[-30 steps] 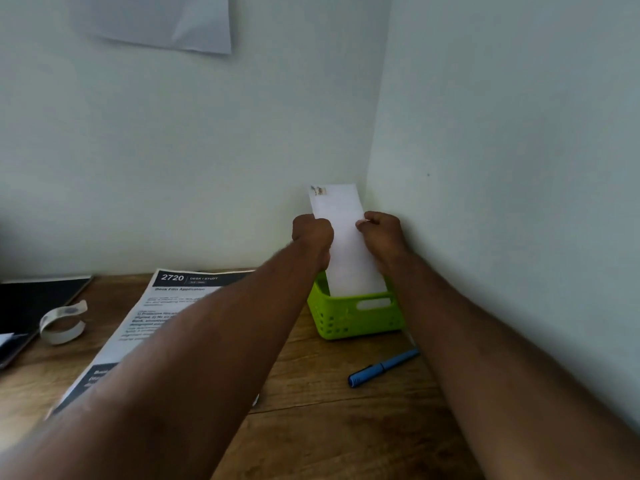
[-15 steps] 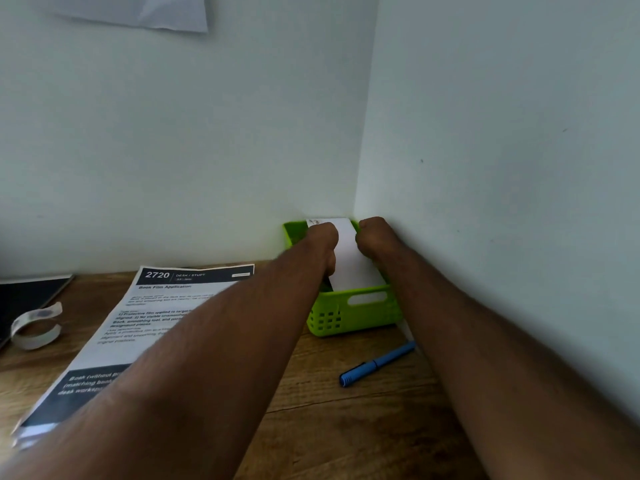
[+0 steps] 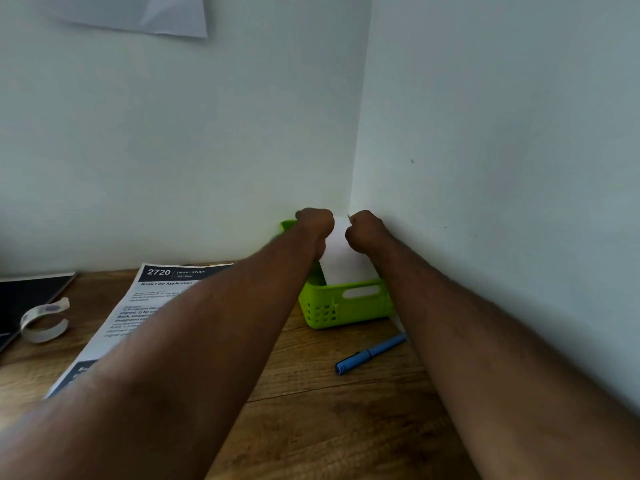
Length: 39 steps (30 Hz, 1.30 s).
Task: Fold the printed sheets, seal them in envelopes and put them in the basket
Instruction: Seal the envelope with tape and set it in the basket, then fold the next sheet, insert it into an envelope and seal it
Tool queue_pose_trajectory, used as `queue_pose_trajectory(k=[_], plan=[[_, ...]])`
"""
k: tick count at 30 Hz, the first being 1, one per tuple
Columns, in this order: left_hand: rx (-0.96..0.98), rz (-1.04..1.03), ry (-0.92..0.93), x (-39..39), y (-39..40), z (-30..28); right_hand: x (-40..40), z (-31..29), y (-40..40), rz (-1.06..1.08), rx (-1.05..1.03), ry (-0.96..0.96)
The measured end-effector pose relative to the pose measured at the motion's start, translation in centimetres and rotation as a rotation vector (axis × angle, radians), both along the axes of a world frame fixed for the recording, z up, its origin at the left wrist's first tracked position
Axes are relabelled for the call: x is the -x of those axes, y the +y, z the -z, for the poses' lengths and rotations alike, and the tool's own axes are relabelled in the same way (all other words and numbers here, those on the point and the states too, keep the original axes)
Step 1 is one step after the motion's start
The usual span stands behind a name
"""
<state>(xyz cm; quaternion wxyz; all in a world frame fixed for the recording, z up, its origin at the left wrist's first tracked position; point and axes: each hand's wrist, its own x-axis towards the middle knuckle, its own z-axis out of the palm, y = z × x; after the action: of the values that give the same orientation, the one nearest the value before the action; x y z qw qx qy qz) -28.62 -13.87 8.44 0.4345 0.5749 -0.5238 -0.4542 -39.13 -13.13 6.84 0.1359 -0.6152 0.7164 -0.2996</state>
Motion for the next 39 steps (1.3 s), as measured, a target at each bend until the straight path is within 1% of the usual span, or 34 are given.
queue_pose_trajectory(k=[1, 2, 3, 4, 6, 7, 8, 10, 12, 14, 16, 19, 21, 22, 25, 28, 30, 32, 34, 35, 37, 39], plan=[[0.061, 0.032, -0.19, -0.4, 0.2, 0.0, -0.3, -0.4, 0.4, -0.005, 0.008, 0.012], [0.137, -0.019, -0.327, -1.2, 0.5, -0.3, -0.6, -0.7, 0.7, -0.006, 0.019, 0.023], [0.15, -0.024, -0.287, -2.2, 1.2, -0.7, -1.2, -1.1, 1.2, -0.016, 0.031, 0.037], [0.247, -0.048, -0.313, -3.5, 2.0, -0.5, -1.9, -1.5, 1.4, -0.028, 0.051, 0.054], [0.336, -0.09, -0.407, -6.6, 3.0, 0.0, -3.7, -2.3, 2.4, -0.088, 0.093, 0.084], [0.407, -0.066, -0.528, -7.7, 3.4, 0.5, -4.4, -2.7, 2.6, -0.114, 0.101, 0.1], [0.437, -0.026, -0.608, -9.1, 3.7, 1.2, -5.3, -3.0, 2.7, -0.138, 0.117, 0.119], [0.404, 0.029, -0.7, -12.2, 4.4, 2.4, -7.7, -3.5, 3.3, -0.193, 0.132, 0.151], [0.324, 0.051, -0.839, -16.1, 6.6, 4.0, -11.5, -3.0, 4.9, -0.284, 0.12, 0.159], [0.237, 0.088, -1.04, -19.4, 8.4, 5.5, -15.4, -1.6, 6.5, -0.369, 0.11, 0.18], [0.135, 0.103, -1.153, -21.6, 10.1, 6.6, -18.4, 1.1, 8.0, -0.43, 0.066, 0.209], [0.04, 0.171, -1.189, -22.8, 12.5, 7.9, -21.0, 5.5, 10.2, -0.499, -0.028, 0.285], [0.067, 0.152, -1.18, -22.9, 13.3, 8.6, -21.2, 7.4, 11.2, -0.513, -0.039, 0.319], [0.083, 0.113, -1.154, -22.9, 13.7, 8.7, -20.9, 7.9, 11.6, -0.507, -0.003, 0.335], [0.186, 0.003, -1.075, -23.6, 14.5, 8.4, -19.9, 8.1, 12.3, -0.518, 0.109, 0.391], [0.218, -0.088, -1.006, -25.2, 14.5, 9.0, -18.9, 7.6, 12.2, -0.614, 0.098, 0.465], [0.191, -0.102, -1.002, -26.2, 14.4, 9.9, -18.5, 7.1, 11.9, -0.632, 0.05, 0.505], [0.091, -0.06, -1.022, -26.9, 14.0, 10.7, -18.3, 7.1, 11.4, -0.652, 0.023, 0.475], [0.024, -0.039, -0.927, -27.2, 13.5, 10.9, -17.8, 7.4, 11.2, -0.672, 0.044, 0.357], [0.03, -0.055, -0.857, -27.4, 13.3, 10.8, -17.5, 7.6, 11.2, -0.676, 0.054, 0.298], [0.113, -0.15, -0.653, -27.7, 13.3, 10.6, -16.9, 7.8, 11.0, -0.697, 0.042, 0.227], [0.149, -0.206, -0.547, -27.8, 13.7, 10.6, -16.6, 8.0, 10.8, -0.732, 0.026, 0.214]])
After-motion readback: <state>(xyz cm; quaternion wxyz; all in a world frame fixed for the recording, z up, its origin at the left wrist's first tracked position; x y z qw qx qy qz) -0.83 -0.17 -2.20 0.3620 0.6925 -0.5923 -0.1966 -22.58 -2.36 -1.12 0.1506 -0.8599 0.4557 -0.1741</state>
